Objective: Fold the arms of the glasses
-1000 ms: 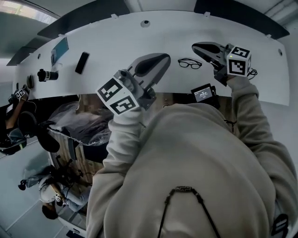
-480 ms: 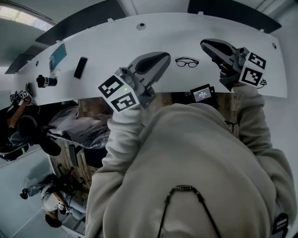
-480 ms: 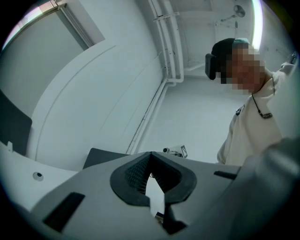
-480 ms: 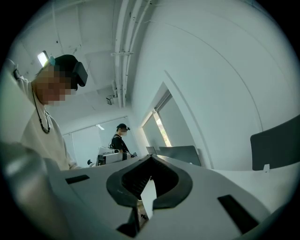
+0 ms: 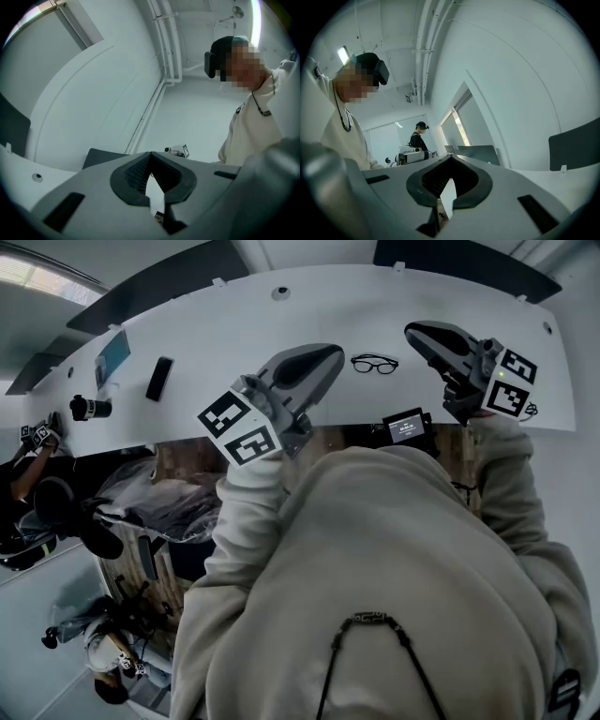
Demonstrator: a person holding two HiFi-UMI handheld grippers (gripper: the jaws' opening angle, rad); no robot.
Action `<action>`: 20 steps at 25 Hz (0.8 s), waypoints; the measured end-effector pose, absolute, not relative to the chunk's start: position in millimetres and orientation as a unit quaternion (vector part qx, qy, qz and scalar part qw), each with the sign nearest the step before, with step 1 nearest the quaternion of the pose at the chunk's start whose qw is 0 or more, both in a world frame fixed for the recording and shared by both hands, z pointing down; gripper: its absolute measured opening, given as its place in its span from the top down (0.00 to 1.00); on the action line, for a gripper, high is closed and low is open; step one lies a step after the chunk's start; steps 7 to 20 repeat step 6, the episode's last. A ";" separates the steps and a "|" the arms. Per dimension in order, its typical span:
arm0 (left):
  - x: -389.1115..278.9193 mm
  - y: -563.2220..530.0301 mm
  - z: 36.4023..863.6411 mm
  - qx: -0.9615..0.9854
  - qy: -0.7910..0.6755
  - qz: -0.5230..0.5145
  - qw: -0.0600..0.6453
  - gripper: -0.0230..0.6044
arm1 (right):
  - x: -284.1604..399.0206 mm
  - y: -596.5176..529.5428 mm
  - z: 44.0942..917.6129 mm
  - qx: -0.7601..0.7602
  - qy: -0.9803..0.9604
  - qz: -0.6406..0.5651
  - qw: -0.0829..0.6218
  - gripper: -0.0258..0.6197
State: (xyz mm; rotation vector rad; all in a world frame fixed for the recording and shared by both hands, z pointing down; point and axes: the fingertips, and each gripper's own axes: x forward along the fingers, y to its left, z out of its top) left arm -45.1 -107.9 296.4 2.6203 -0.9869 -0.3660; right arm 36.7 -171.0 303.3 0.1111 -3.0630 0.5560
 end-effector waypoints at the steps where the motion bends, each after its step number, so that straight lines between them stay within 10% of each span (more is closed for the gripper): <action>1: -45.8 -107.7 297.3 0.916 -0.346 -0.127 0.158 0.96 | 37.0 -170.8 303.8 0.036 -0.983 0.179 0.013 0.93; 20: -46.7 -104.1 299.4 0.914 -0.354 -0.127 0.151 0.96 | 37.0 -166.8 308.5 0.039 -0.983 0.177 0.021 0.93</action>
